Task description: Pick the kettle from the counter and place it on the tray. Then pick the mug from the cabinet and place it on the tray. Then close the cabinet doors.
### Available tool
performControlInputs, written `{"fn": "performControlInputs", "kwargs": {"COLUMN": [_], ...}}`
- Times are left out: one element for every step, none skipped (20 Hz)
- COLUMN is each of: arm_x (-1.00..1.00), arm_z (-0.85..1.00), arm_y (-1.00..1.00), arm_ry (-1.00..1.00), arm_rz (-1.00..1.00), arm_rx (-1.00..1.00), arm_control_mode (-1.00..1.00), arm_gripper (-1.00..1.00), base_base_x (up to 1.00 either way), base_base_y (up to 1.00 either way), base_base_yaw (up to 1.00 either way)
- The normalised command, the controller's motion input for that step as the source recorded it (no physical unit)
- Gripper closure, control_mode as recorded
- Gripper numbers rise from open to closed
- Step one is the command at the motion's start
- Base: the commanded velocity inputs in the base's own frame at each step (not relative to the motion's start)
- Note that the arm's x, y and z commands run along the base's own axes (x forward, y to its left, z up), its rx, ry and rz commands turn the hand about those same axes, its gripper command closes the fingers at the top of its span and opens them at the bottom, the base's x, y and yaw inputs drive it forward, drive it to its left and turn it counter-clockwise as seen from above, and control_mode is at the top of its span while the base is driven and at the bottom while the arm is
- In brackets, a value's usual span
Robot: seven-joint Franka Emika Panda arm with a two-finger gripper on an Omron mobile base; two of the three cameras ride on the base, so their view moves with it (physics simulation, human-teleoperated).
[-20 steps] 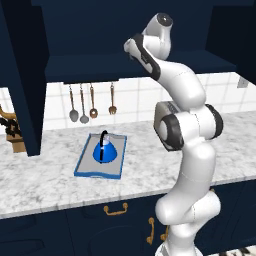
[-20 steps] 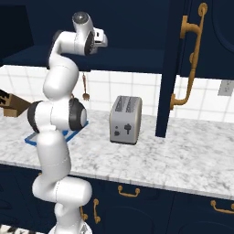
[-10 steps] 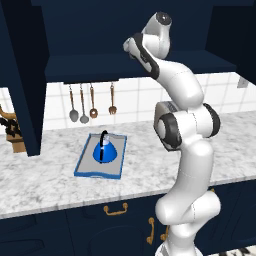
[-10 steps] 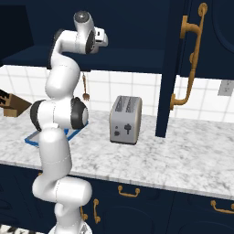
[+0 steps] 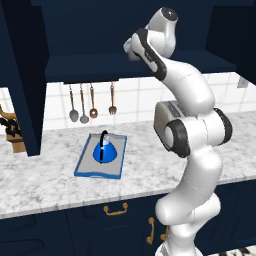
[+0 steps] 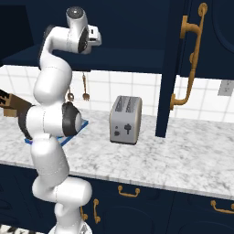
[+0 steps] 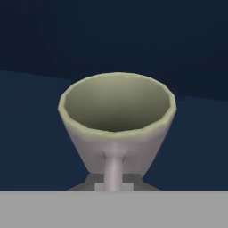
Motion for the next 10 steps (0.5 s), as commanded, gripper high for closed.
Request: {"fn": "performControlInputs", "kwargs": {"arm_x": [-1.00,-1.00,-1.00,-1.00,-1.00,-1.00,-1.00,-1.00,-1.00,-1.00], "arm_z": [-0.16,-0.19,-0.19,-0.16,-0.12,-0.11,-0.04,-0.05,-0.06,-0.04], "arm_y": [0.00,0.00,0.00,0.00,0.00,0.00,0.00,0.00,0.00,0.00], "arm_ry": [-0.09,-0.09,-0.09,-0.09,-0.09,-0.09,-0.05,-0.05,-0.07,-0.05], "arm_rz": [0.20,0.21,0.22,0.22,0.23,0.23,0.23,0.21,0.22,0.29], "arm_rx": [0.00,0.00,0.00,0.00,0.00,0.00,0.00,0.00,0.00,0.00], "arm_control_mode": [-1.00,-1.00,-1.00,-1.00,-1.00,-1.00,-1.00,-1.00,-1.00,-1.00], "arm_gripper": [1.00,1.00,1.00,1.00,1.00,1.00,1.00,1.00,1.00,1.00], "base_base_x": [0.00,0.00,0.00,0.00,0.00,0.00,0.00,0.00,0.00,0.00], "base_base_y": [0.00,0.00,0.00,0.00,0.00,0.00,0.00,0.00,0.00,0.00], "base_base_yaw": [0.00,0.00,0.00,0.00,0.00,0.00,0.00,0.00,0.00,0.00]}}
